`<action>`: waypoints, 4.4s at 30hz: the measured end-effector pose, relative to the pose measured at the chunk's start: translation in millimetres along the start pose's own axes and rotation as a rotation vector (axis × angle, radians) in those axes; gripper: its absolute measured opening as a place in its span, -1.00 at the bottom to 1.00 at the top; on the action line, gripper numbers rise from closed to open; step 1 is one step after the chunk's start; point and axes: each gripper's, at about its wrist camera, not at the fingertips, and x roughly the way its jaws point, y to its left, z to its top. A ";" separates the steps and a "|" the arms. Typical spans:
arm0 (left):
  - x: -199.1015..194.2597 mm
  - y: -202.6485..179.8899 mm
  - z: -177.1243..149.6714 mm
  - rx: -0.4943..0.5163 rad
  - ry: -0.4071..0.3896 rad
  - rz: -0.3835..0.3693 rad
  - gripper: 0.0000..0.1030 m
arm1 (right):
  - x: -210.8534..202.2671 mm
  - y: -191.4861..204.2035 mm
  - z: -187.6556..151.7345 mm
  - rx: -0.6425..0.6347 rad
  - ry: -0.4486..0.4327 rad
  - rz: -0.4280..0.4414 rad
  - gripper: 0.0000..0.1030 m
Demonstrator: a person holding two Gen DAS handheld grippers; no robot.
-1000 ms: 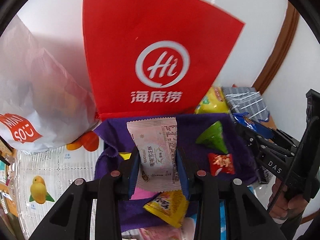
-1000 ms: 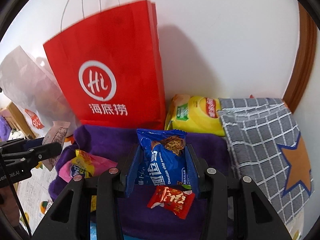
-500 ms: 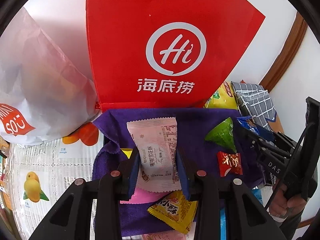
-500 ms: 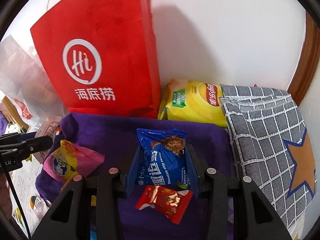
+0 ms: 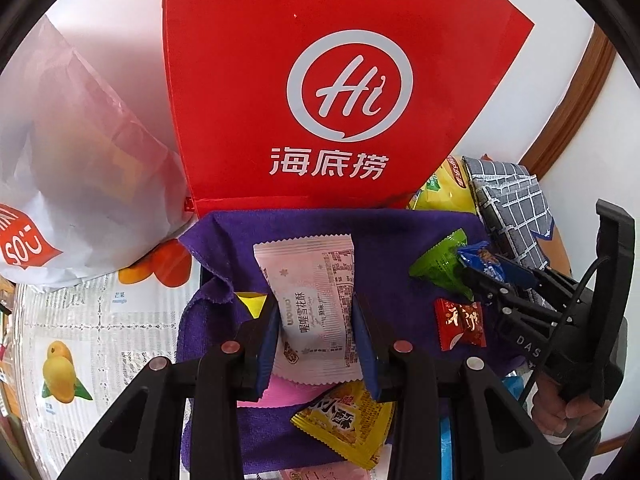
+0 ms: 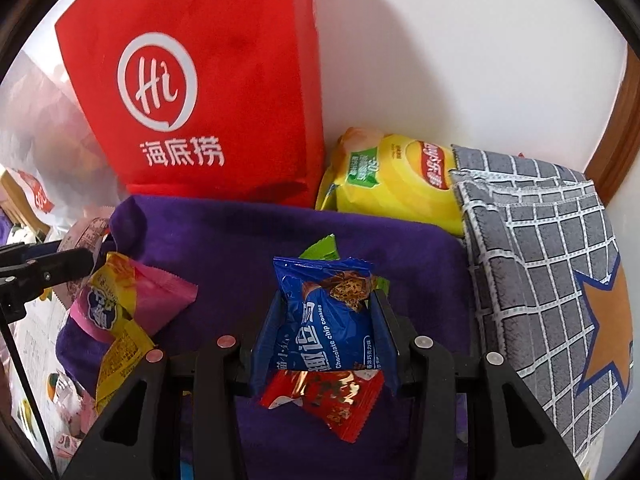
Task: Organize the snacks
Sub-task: 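Carry the blue packet and pink-and-white snack over the purple towel, then open the right tool to drop the blue packet while the left tool releases the pink snack, then withdraw both open tools from the towel back toward the snack pile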
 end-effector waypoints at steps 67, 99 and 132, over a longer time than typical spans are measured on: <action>-11.5 -16.9 2.5 0.024 -0.032 0.011 0.21 | -37.8 -1.4 8.3 0.069 -0.087 -0.021 0.22; -116.3 -43.4 -50.9 0.052 -0.172 -0.023 0.23 | -161.1 -5.2 -87.4 0.077 -0.138 -0.189 0.68; -121.0 19.3 -151.7 -0.036 -0.095 0.176 0.29 | -134.9 71.0 -165.8 -0.001 -0.010 0.112 0.63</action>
